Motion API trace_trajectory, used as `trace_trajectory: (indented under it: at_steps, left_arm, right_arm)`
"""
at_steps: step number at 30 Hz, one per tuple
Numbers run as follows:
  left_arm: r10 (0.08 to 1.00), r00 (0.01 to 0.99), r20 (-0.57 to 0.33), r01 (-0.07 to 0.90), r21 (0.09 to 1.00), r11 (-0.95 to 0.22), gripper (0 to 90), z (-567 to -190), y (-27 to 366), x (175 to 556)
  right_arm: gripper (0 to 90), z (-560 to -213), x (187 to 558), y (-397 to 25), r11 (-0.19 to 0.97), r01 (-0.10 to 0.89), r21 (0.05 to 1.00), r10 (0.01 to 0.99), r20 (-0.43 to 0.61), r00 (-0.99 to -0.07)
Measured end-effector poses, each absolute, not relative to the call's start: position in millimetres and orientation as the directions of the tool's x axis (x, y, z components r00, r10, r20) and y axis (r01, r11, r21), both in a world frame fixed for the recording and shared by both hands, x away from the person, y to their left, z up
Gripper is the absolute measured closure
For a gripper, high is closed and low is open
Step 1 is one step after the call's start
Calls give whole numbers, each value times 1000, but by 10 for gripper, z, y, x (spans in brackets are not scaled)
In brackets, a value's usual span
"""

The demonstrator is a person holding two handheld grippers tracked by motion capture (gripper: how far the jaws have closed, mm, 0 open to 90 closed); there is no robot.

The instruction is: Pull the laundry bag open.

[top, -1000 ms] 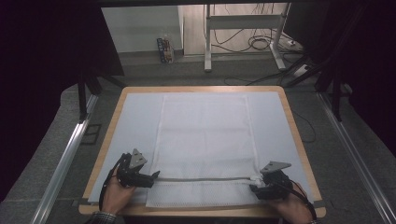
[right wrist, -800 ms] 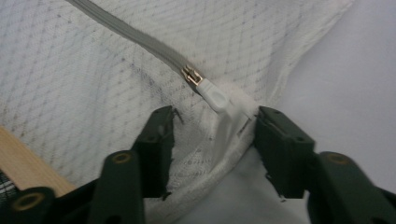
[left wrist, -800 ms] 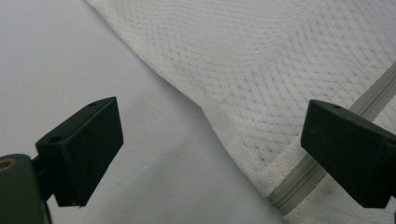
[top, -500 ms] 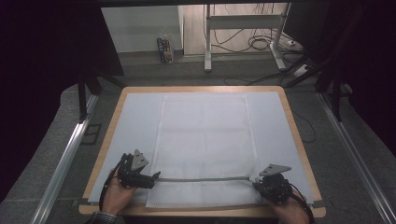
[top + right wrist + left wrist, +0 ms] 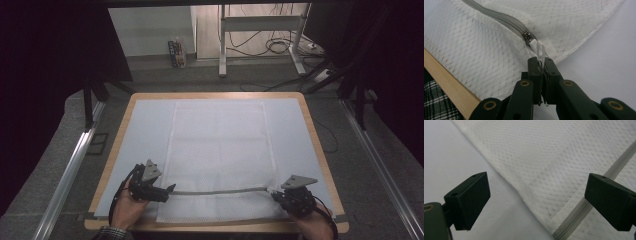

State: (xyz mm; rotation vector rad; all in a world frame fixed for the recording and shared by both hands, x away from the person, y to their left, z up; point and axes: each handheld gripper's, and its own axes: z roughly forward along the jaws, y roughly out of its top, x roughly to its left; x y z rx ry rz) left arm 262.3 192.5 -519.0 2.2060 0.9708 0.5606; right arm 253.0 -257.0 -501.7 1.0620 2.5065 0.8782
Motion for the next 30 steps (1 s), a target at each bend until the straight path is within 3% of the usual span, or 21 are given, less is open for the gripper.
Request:
trace_trajectory:
  at_steps: [13, 19, 30]
  left_arm:
    - [681, 732, 32, 429, 755, -496, 66, -4925, 1406, 2793]
    - [592, 806, 19, 368, 766, -526, 70, -4797, 855, 2965]
    - [512, 859, 13, 319, 768, -555, 70, -4754, 202, 3222]
  right_arm:
    - [851, -4952, 2500, -2581, 542, 504, 672, 707, -41, -706]
    - [851, -4923, 2483, -2587, 544, 476, 690, 697, -56, -715]
    - [851, -4915, 2479, -2598, 552, 461, 695, 685, -62, -726]
